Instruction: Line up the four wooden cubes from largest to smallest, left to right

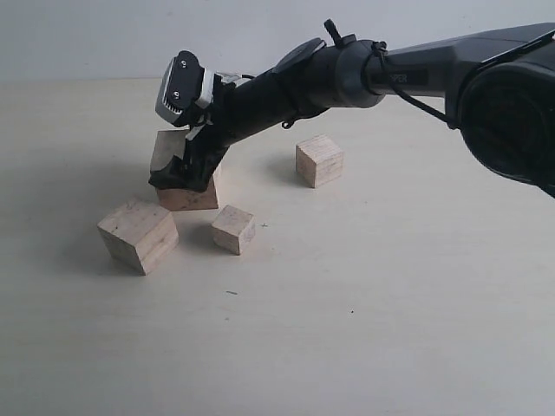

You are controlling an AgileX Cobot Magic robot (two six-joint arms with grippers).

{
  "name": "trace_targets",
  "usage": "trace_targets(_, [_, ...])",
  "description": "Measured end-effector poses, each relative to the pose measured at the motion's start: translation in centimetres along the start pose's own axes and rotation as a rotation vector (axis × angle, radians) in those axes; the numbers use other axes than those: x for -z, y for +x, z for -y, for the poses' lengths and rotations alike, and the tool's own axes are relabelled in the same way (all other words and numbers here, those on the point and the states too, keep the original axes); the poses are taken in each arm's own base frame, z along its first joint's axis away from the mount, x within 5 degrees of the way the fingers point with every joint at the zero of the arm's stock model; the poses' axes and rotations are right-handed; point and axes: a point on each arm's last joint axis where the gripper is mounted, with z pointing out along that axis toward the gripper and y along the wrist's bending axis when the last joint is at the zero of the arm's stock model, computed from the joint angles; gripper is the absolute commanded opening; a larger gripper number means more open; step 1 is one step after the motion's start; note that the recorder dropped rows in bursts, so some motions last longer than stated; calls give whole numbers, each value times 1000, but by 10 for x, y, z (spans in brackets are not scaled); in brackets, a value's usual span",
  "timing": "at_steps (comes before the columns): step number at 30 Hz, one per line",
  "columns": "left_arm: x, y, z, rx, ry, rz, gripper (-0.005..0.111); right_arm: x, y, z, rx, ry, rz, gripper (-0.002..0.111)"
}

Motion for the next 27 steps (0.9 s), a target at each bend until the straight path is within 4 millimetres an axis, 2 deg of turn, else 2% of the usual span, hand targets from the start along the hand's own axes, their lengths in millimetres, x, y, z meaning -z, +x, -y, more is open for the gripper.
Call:
trace_targets(2, [0, 0, 0, 0, 0, 0, 0, 2, -3, -2, 4, -20, 11, 102])
trace_targets(6, [0, 0, 0, 0, 0, 0, 0, 15, -22, -2, 4, -40, 49, 102])
trace_targets(8, [0, 0, 0, 0, 0, 0, 0, 28, -40, -1, -9, -32, 73, 102])
trace_targets(11, [0, 0, 0, 0, 0, 0, 0, 50, -66, -2, -145, -43, 96, 94])
trace_targets(17, [0, 0, 0, 0, 0, 0, 0, 91, -111, -18, -337, -41, 10, 61])
trace_targets(19, [0, 0, 0, 0, 0, 0, 0, 95, -123, -26, -380, -49, -7, 44])
trace_targets(22, [0, 0, 0, 0, 0, 0, 0, 94, -137, -45, -393, -104, -31, 26])
trace_targets(24, [0, 0, 0, 0, 0, 0, 0, 87, -145, -60, -379, -153, -52, 26])
trace_targets(25, [0, 0, 0, 0, 0, 0, 0, 84, -148, -67, -366, -169, -60, 29])
trace_targets(26, [0, 0, 0, 0, 0, 0, 0, 79, -151, -76, -343, -185, -76, 41])
trace_targets(27, [0, 0, 0, 0, 0, 0, 0, 67, -156, -96, -273, -204, -125, 48])
